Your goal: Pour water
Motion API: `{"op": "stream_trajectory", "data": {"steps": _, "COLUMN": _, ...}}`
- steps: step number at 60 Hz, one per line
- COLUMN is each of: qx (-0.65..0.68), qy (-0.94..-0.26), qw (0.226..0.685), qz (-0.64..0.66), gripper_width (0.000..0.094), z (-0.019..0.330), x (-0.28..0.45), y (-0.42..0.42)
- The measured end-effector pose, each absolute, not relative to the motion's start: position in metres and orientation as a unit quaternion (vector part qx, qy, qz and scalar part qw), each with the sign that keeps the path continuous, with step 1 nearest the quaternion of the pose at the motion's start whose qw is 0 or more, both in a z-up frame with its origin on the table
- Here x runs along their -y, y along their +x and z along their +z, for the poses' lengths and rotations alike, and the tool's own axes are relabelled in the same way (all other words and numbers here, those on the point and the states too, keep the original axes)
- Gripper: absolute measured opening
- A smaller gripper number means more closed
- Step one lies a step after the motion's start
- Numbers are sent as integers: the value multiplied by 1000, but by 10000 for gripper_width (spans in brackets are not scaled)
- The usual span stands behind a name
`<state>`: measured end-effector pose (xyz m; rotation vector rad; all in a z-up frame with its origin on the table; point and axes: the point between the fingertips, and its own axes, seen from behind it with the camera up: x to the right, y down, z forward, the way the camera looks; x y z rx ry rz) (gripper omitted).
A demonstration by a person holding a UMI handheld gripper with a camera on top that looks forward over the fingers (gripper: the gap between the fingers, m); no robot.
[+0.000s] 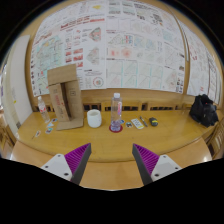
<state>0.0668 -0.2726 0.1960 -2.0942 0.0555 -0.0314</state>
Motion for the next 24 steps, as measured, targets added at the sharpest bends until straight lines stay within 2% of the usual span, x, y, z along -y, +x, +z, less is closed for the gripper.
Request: {"op": "stream_trajectory", "data": {"steps": 24, "qx": 16, "qy": -853, "qw": 520, "qz": -29, "gripper_width": 846, "z": 212, "x": 346, "y": 74}}
